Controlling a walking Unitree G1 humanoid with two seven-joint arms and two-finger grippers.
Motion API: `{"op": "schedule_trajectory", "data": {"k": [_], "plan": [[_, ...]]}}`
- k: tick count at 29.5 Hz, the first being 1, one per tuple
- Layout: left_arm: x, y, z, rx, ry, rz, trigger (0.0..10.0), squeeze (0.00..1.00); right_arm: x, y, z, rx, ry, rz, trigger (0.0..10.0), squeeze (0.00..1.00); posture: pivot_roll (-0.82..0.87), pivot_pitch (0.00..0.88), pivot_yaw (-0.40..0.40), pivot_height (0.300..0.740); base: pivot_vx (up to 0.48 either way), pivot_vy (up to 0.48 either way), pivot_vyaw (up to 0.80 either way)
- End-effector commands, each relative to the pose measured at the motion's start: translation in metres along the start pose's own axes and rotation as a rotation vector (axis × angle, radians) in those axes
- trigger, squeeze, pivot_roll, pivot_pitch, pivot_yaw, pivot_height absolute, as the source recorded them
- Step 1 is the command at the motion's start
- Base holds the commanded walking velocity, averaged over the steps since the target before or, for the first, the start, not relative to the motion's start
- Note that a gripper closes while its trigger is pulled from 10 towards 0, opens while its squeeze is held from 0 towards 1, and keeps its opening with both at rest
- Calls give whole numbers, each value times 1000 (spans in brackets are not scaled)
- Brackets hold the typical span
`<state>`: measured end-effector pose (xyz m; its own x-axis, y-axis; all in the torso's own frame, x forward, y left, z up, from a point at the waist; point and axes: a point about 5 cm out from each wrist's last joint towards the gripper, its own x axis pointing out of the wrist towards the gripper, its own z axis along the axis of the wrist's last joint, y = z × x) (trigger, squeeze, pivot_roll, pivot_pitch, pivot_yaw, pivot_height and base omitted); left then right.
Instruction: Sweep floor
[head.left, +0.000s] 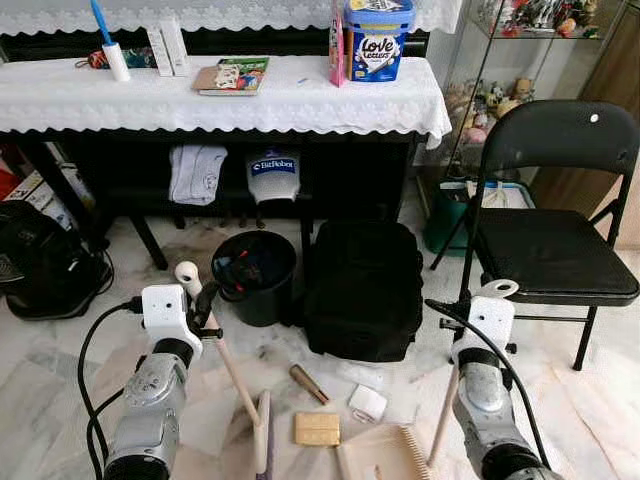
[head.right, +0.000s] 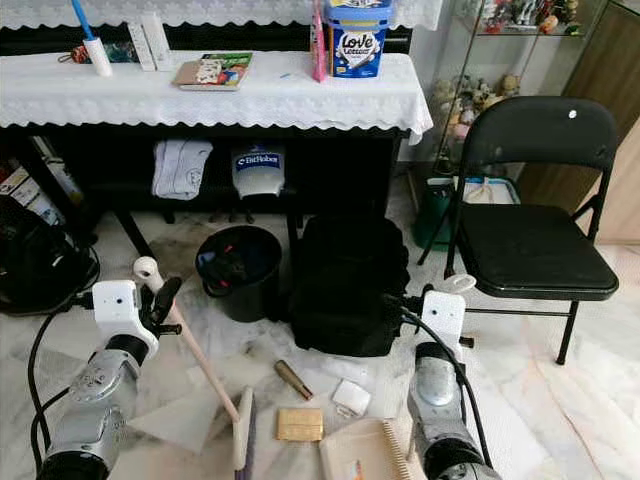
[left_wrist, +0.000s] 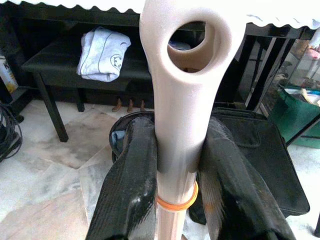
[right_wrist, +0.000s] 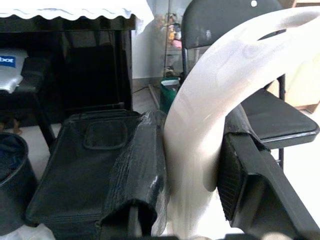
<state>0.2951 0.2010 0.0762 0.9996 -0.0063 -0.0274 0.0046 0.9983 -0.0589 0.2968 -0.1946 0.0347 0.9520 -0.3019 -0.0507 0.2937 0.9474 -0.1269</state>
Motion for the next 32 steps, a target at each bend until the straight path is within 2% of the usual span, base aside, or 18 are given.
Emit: {"op": "schedule_trajectory", "data": {"k": [1,3,4,6,13,20,23,29,30,32], "plan": [[4,-2,6,-9,-29,-7,10000,0,5,1,12,21,-62,-5,10000,0,32,0,22,740,0,0,0],[4,-2,6,-11,-31,-6,10000,0,6,5,15,40,-68,8,10000,0,30,0,20,740,0,0,0],[4,-1,7,-12,-34,-5,10000,0,7,9,16,95,-53,23,10000,0,30,0,17,740,0,0,0],[4,0,7,-12,-36,-3,10000,0,7,12,16,143,-35,34,10000,0,30,0,17,740,0,0,0],[4,-1,7,-16,-37,0,10000,0,6,18,15,188,-20,83,10000,0,25,0,14,740,0,0,0],[4,-1,6,-22,-38,5,10000,0,4,19,5,303,67,107,10000,0,25,0,8,740,0,0,0],[4,-1,6,-22,-38,5,10000,0,4,20,5,316,75,126,10000,0,25,0,8,740,0,0,0],[4,-1,7,-23,-41,8,10000,0,0,33,0,374,139,290,10000,0,25,0,4,740,0,0,0],[4,-1,7,-23,-41,8,10000,0,0,33,0,374,139,290,10000,0,25,0,4,740,0,0,0],[4,0,7,-22,-42,11,10000,0,-1,36,0,340,153,364,10000,0,25,0,4,740,0,0,0]]}}
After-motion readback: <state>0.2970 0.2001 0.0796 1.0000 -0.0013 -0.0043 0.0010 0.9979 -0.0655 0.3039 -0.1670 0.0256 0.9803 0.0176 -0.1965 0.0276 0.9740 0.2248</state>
